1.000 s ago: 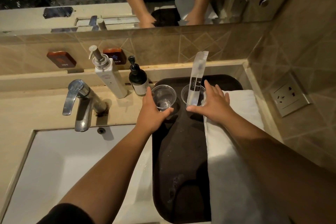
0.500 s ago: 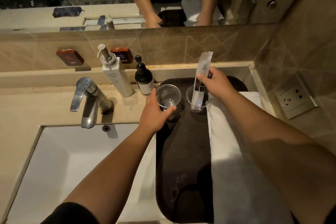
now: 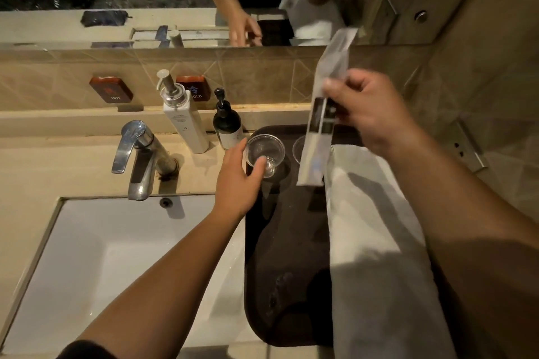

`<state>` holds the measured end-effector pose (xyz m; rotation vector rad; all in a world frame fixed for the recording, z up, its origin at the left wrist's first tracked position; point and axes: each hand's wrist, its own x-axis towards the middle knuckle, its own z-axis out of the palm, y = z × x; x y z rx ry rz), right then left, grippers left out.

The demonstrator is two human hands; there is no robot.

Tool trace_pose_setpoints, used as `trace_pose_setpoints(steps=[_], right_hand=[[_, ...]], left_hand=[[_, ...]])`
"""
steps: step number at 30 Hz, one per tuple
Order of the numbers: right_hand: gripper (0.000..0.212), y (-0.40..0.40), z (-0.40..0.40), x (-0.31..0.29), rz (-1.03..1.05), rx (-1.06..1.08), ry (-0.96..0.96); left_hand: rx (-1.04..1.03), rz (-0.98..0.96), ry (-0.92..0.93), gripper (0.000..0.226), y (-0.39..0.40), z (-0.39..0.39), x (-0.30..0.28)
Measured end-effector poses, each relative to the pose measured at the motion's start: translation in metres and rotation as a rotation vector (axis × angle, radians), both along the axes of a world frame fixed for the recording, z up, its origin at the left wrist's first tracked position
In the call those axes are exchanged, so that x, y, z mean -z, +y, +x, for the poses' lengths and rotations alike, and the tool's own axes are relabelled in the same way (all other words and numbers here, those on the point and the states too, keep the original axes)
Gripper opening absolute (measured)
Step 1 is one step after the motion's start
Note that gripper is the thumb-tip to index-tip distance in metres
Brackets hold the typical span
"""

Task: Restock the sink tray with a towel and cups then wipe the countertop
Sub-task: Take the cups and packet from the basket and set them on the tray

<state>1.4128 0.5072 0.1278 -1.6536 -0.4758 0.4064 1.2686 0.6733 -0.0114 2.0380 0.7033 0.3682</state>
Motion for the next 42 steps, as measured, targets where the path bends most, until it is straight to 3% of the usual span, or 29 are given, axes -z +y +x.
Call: trace_pose_setpoints(steps=[2,5,7,11,17,20,22,26,32,39,42], right_hand=[[0.021,0.002,-0.022,0.021,-0.123,-0.057,0.064],[0.020,0.004,-0.055,0.065,-0.236,-0.103,0.199],[0.033,0.002,-0.071,0.094,-0.301,-0.099,0.269],[0.031,-0.001,-0.095,0.137,-0.411,-0.112,0.371],[0.029,-0.004,-0.113,0.173,-0.507,-0.122,0.489],[0.023,-0.003,-0.115,0.179,-0.558,-0.099,0.420],[0.007,-0.004,-0.116,0.183,-0.626,-0.082,0.317],[0.031,-0.006,-0.121,0.189,-0.766,-0.060,0.105],[0.043,-0.005,-0.124,0.196,-0.816,-0.052,-0.036],[0.051,-0.004,-0.125,0.193,-0.860,-0.058,-0.139],[0.042,-0.010,-0.135,0.183,-0.881,-0.074,-0.299]], left_hand=[[0.019,-0.173,-0.061,0.038,-0.017,-0.020,-0.016],[0.135,-0.350,0.034,0.047,-0.052,-0.058,-0.027],[0.205,-0.355,0.096,0.045,-0.070,-0.085,-0.020],[0.192,-0.390,0.246,0.036,-0.083,-0.117,0.005],[0.187,-0.189,0.441,0.034,-0.081,-0.129,0.034],[0.217,-0.070,0.503,0.031,-0.083,-0.126,0.042],[0.236,-0.007,0.525,0.024,-0.086,-0.124,0.044],[0.268,0.100,0.516,0.011,-0.092,-0.124,0.048],[0.345,0.236,0.524,0.023,-0.093,-0.122,0.051],[0.435,0.394,0.554,0.021,-0.093,-0.125,0.049],[0.487,0.493,0.500,0.024,-0.092,-0.131,0.047]])
